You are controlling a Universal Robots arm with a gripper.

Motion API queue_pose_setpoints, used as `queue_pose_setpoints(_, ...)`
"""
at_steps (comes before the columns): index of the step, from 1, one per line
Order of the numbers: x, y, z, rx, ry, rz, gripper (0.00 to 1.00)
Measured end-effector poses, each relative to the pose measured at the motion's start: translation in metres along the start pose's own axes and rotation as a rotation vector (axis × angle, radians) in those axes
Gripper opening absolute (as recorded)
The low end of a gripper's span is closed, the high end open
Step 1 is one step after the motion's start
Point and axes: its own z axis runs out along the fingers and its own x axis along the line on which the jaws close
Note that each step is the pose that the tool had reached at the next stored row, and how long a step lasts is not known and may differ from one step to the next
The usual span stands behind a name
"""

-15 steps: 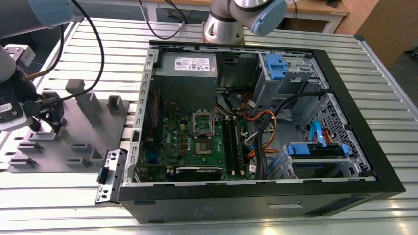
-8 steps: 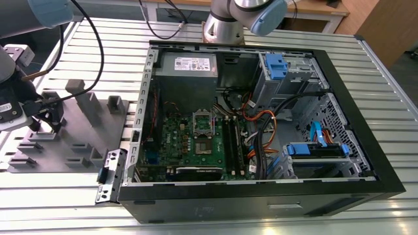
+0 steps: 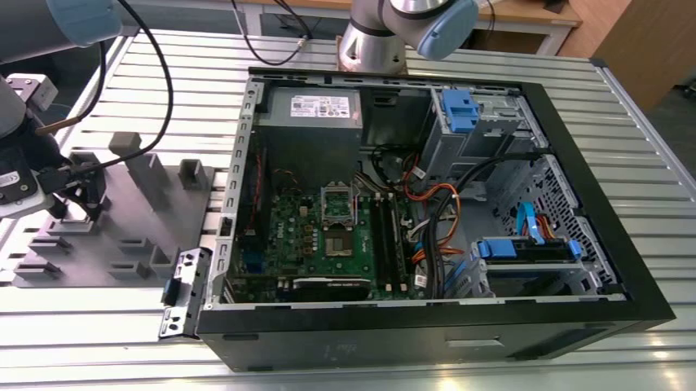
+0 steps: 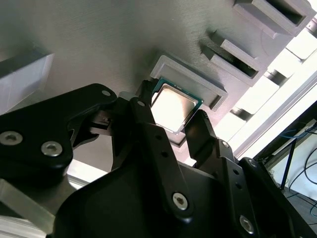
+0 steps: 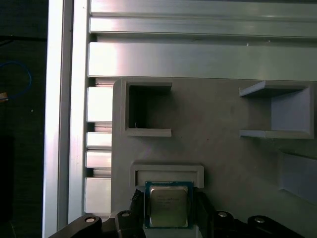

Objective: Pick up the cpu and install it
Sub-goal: 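Pick up the cpu and move it towards the insertion slot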

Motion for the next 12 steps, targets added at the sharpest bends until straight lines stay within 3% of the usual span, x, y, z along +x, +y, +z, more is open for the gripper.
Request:
queue_pose_setpoints(3,0.0000,0.0000,0.0000,0.0001,0.0001,0.000,0.53)
queue_pose_setpoints(4,0.0000,0.0000,0.0000,0.0001,0.0001,0.000,0.47)
queue_pose_setpoints(12,0.0000,0.0000,0.0000,0.0000,0.0001,0.000,0.47)
